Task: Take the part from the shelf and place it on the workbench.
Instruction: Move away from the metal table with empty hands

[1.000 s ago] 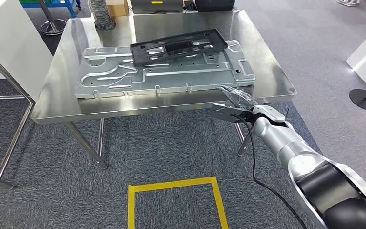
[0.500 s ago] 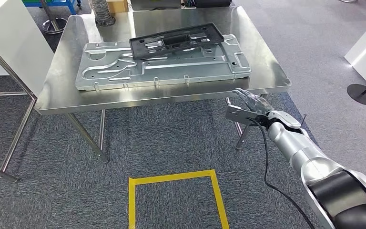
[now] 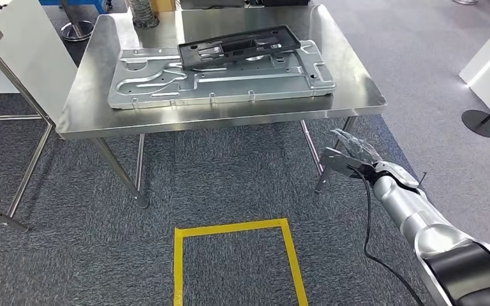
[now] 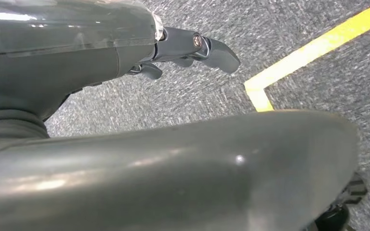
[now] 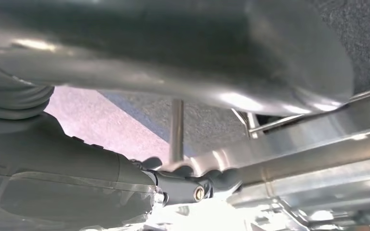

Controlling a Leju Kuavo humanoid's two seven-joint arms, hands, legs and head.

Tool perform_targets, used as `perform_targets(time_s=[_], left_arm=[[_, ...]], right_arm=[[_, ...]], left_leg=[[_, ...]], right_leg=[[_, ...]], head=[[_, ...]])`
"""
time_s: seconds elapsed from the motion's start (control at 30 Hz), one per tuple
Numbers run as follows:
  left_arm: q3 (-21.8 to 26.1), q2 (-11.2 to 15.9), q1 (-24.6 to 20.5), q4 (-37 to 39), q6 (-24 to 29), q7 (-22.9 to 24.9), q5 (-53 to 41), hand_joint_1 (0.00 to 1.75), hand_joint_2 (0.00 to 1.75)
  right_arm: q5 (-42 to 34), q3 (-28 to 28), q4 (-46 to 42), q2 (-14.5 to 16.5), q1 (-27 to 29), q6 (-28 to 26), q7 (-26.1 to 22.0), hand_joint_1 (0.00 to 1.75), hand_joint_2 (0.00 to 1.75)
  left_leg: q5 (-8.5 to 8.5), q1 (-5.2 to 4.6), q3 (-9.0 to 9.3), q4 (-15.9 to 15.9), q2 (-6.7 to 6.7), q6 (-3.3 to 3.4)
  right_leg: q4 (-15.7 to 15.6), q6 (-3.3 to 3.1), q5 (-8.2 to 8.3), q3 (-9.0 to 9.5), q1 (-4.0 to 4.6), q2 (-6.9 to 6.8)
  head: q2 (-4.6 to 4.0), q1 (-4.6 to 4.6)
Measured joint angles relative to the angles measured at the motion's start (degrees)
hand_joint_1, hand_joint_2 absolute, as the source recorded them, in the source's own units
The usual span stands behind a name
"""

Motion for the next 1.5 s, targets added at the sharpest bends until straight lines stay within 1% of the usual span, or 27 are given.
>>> perform_targets(time_s=[0.07, 0.13, 0.17, 0.2, 0.23, 0.3, 0.33, 0.4, 0.5, 0.53, 0.6, 0.67, 0.7, 0.77, 0.8, 0.87, 0.93, 1.03, 1.1, 1.17, 1.2, 1.23, 1.27, 1.33, 1.4, 1.47, 1.5], left_arm=[[0.0, -0.03, -0.05, 0.01, 0.01, -0.01, 0.01, 0.0, 0.0], [0.0, -0.03, -0.06, 0.01, 0.03, -0.01, 0.01, 0.0, 0.0], [0.01, -0.03, -0.02, 0.01, 0.05, 0.0, 0.01, 0.0, 0.0], [0.01, -0.03, 0.04, 0.0, 0.08, 0.01, 0.02, 0.0, 0.0], [0.02, -0.03, 0.12, 0.0, 0.09, 0.02, 0.02, 0.0, 0.0], [0.04, -0.03, 0.23, 0.01, 0.1, 0.07, 0.03, 0.0, 0.0], [0.04, -0.03, 0.25, 0.01, 0.14, 0.08, 0.03, 0.0, 0.0], [0.08, -0.02, 0.22, 0.02, 0.23, 0.12, 0.03, 0.0, 0.0], [0.22, 0.01, 0.26, 0.02, 0.39, 0.27, 0.05, 0.0, 0.0], [0.27, 0.04, 0.3, 0.02, 0.47, 0.32, 0.05, 0.0, 0.0], [0.34, 0.09, 0.41, 0.02, 0.66, 0.49, 0.11, 0.0, 0.0], [0.39, 0.09, 0.5, 0.02, 0.89, 0.7, 0.18, 0.0, 0.0], [0.42, 0.09, 0.55, 0.02, 1.03, 0.78, 0.2, 0.0, 0.0], [0.49, 0.1, 0.66, 0.02, 1.24, 0.86, 0.14, 0.0, 0.0], [0.51, 0.1, 0.69, 0.02, 1.27, 0.88, 0.08, 0.0, 0.0], [0.55, 0.11, 0.59, 0.01, 1.28, 0.97, -0.11, 0.0, 0.0], [0.57, 0.12, 0.51, 0.01, 1.22, 1.11, -0.23, 0.0, 0.0], [0.61, 0.11, 0.49, 0.01, 1.13, 1.24, -0.37, 0.0, 0.0], [0.61, 0.1, 0.41, 0.02, 1.11, 1.28, -0.49, 0.0, 0.0], [0.63, 0.12, 0.4, 0.02, 1.11, 1.33, -0.58, 0.0, 0.0], [0.64, 0.13, 0.41, 0.02, 1.12, 1.37, -0.62, 0.0, 0.0], [0.65, 0.14, 0.43, 0.02, 1.12, 1.44, -0.64, 0.0, 0.0], [0.66, 0.15, 0.44, 0.02, 1.13, 1.49, -0.66, 0.0, 0.0], [0.66, 0.16, 0.4, 0.01, 1.13, 1.55, -0.68, 0.0, 0.0], [0.67, 0.22, 0.21, 0.0, 1.12, 1.56, -0.72, 0.0, 0.0], [0.68, 0.32, -0.05, -0.01, 0.97, 1.58, -0.82, 0.0, 0.0], [0.68, 0.39, -0.13, -0.01, 0.79, 1.61, -0.94, 0.0, 0.0]], right_arm=[[-0.37, -0.58, 0.13, -0.56, 0.65, 0.02, 0.02, 0.0, 0.0], [-1.27, -1.43, 0.34, -1.06, 1.83, -0.05, 0.3, 0.0, 0.0], [-1.91, -2.01, 0.51, -1.27, 2.89, -0.2, 0.45, 0.0, 0.0], [-2.65, -2.73, 0.71, -1.42, 4.26, -0.48, 0.51, 0.0, 0.0], [-3.37, -3.56, 0.93, -1.54, 5.79, -0.85, 0.54, 0.0, 0.0], [-4.68, -5.5, 1.32, -1.64, 8.65, -1.77, 0.55, 0.0, 0.0], [-5.25, -6.57, 1.47, -1.67, 9.88, -2.2, 0.57, 0.0, 0.0], [-6.34, -8.84, 1.75, -1.67, 12.34, -2.98, 0.76, 0.0, 0.0], [-7.58, -12.03, 2.34, -1.45, 16.0, -3.73, 1.32, 0.0, 0.0], [-7.86, -12.91, 2.53, -1.22, 17.12, -3.89, 1.5, 0.0, 0.0], [-8.61, -14.81, 2.97, -0.57, 19.24, -3.97, 2.03, 0.0, 0.0], [-9.94, -16.95, 3.59, 0.25, 21.37, -3.5, 2.88, 0.0, 0.0], [-10.85, -18.13, 4.03, 0.81, 22.56, -3.08, 3.3, 0.0, 0.0], [-12.8, -20.43, 5.05, 2.19, 25.08, -2.23, 4.03, 0.0, 0.0], [-13.76, -21.45, 5.54, 2.95, 26.29, -1.92, 4.41, 0.0, 0.0], [-15.62, -23.43, 6.44, 4.62, 28.63, -1.48, 5.26, 0.0, 0.0], [-17.02, -25.49, 7.32, 6.39, 30.86, -1.13, 5.93, 0.0, 0.0], [-17.72, -27.86, 8.32, 8.39, 33.53, -0.96, 6.32, 0.0, 0.0], [-17.75, -29.0, 8.77, 9.03, 34.48, -0.82, 6.6, 0.0, 0.0], [-18.07, -29.96, 9.2, 9.52, 35.01, -0.21, 7.36, 0.0, 0.0], [-18.59, -30.45, 9.44, 9.87, 35.33, 0.34, 8.03, 0.0, 0.0], [-19.41, -31.01, 9.7, 10.37, 35.81, 1.04, 8.92, 0.0, 0.0], [-20.52, -31.74, 10.03, 11.05, 36.41, 1.8, 10.0, 0.0, 0.0], [-22.69, -33.4, 10.73, 12.78, 37.72, 3.04, 12.17, 0.0, 0.0], [-24.14, -35.05, 11.41, 14.74, 38.99, 3.6, 13.87, 0.0, 0.0], [-24.76, -36.5, 12.09, 16.47, 40.25, 3.71, 15.25, 0.0, 0.87], [-24.8, -37.06, 12.4, 17.27, 40.84, 3.85, 15.92, 0.0, 0.87]], left_leg=[[1.03, 0.16, -0.78, -0.34, 0.15, 0.78], [1.91, 0.12, -1.99, -0.3, 0.21, 1.12], [2.32, 0.09, -2.59, -0.27, 0.18, 1.16], [2.69, 0.08, -3.14, -0.21, 0.1, 1.15], [3.03, 0.07, -3.63, -0.14, 0.0, 1.09], [3.54, 0.05, -4.36, 0.1, -0.13, 0.84], [3.75, 0.01, -4.61, 0.16, -0.16, 0.61], [4.15, -0.05, -4.81, 0.22, -0.14, 0.06], [4.46, -0.09, -5.04, 0.39, -0.15, -0.87], [3.58, -0.09, -5.42, 1.16, -0.13, -1.19], [-0.8, 0.01, -7.24, 6.12, -0.08, -1.67], [-5.58, 0.08, -9.47, 13.52, -0.05, -1.99], [-6.5, 0.08, -9.77, 15.86, -0.05, -2.06], [-5.08, 0.07, -7.17, 14.36, -0.05, -1.98], [-3.58, 0.06, -4.37, 10.66, -0.07, -1.8], [-2.3, -0.11, 1.02, 2.63, -0.17, -1.27], [-2.55, -0.31, 2.86, -0.79, -0.23, -0.73], [-1.62, -0.21, 2.31, -1.22, -0.06, 0.32], [-0.64, -0.07, 1.61, -1.46, 0.21, 1.0], [0.21, -0.11, 0.45, -1.35, 0.43, 1.22], [0.56, -0.11, -0.15, -1.25, 0.5, 1.17], [0.88, -0.1, -0.7, -1.13, 0.54, 1.09], [1.15, -0.08, -1.17, -0.99, 0.55, 0.96], [1.54, -0.07, -1.82, -0.66, 0.54, 0.61], [1.89, -0.16, -2.09, -0.45, 0.56, 0.03], [2.31, -0.17, -2.22, -0.42, 0.6, -0.68], [2.39, -0.15, -2.34, -0.32, 0.59, -1.05]], right_leg=[[3.36, 0.69, -3.14, -1.51, -0.23, 0.13], [10.91, 1.29, -8.19, -4.27, -0.37, 0.18], [14.38, 1.49, -9.77, -5.28, -0.42, 0.18], [16.11, 1.59, -10.21, -5.36, -0.45, 0.18], [15.46, 1.59, -9.61, -4.23, -0.47, 0.18], [7.91, 1.3, -7.09, 1.16, -0.48, 0.15], [3.86, 0.95, -6.25, 3.81, -0.33, 0.16], [-0.56, 0.07, -5.57, 6.39, 0.09, 0.22], [-1.29, -1.29, -4.99, 6.17, 0.21, 0.16], [-1.45, -1.74, -4.6, 5.96, 0.08, 0.06], [-1.76, -2.43, -3.74, 5.23, -0.09, -0.12], [-1.7, -2.67, -2.99, 4.11, -0.01, -0.17], [-1.62, -2.66, -2.63, 3.54, 0.04, -0.22], [-1.32, -2.53, -2.06, 2.52, 0.12, -0.31], [-1.1, -2.43, -1.86, 2.1, 0.13, -0.32], [-0.61, -2.04, -1.49, 1.45, 0.23, -0.29], [-0.37, -1.44, -1.04, 1.19, 0.3, -0.26], [0.24, -0.43, -1.35, 0.84, 0.11, -0.08], [4.47, 0.24, -5.31, -0.85, -0.18, 0.11], [12.12, 0.83, -10.28, -3.45, -0.36, 0.15], [15.0, 1.04, -11.41, -4.1, -0.44, 0.15], [15.95, 1.15, -11.38, -3.72, -0.53, 0.15], [14.41, 1.17, -10.35, -2.05, -0.63, 0.14], [5.99, 0.92, -7.89, 3.86, -0.77, 0.1], [-0.23, 0.18, -6.77, 7.72, -0.5, 0.17], [-1.15, -0.8, -6.56, 7.97, -0.08, 0.3], [-1.41, -1.31, -6.4, 7.82, -0.15, 0.29]], head=[[0.0, 0.0], [0.0, 0.0], [0.0, 0.0], [0.0, 0.0], [0.0, 0.0], [0.0, 0.0], [0.0, 0.0], [0.0, 0.01], [0.0, 0.0], [0.0, -0.01], [0.0, -0.01], [0.0, -0.02], [0.0, -0.01], [0.0, -0.01], [0.0, 0.0], [0.0, -0.01], [0.0, -0.01], [0.0, 0.0], [0.0, 0.0], [0.0, 0.0], [0.0, 0.0], [0.0, 0.0], [0.0, 0.0], [0.0, 0.0], [0.0, -0.01], [0.0, -0.01], [0.0, 0.0]])
